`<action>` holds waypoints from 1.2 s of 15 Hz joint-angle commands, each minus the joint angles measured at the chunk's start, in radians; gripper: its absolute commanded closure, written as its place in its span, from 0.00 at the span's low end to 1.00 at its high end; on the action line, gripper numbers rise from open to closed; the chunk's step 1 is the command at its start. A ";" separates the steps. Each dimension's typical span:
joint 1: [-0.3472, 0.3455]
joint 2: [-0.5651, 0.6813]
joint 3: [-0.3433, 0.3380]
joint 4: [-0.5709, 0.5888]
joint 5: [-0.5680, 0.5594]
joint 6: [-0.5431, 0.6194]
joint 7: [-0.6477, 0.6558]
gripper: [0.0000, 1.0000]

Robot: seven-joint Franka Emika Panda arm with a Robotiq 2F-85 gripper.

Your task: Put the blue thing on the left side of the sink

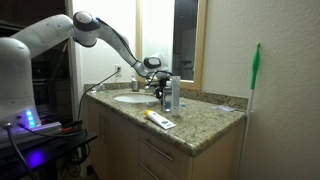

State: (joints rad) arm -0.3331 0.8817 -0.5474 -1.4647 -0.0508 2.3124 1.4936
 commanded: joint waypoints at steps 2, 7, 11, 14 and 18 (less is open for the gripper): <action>-0.008 0.011 0.005 0.015 -0.020 0.000 0.016 0.26; -0.037 0.017 0.018 0.042 -0.009 0.001 -0.007 0.60; -0.034 0.011 0.018 0.037 -0.008 0.008 0.009 0.81; -0.027 -0.024 0.033 0.018 0.003 -0.001 -0.005 0.81; 0.029 -0.182 0.060 -0.103 0.029 0.021 -0.101 0.81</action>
State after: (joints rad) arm -0.3389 0.8565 -0.5170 -1.4397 -0.0292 2.3158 1.4669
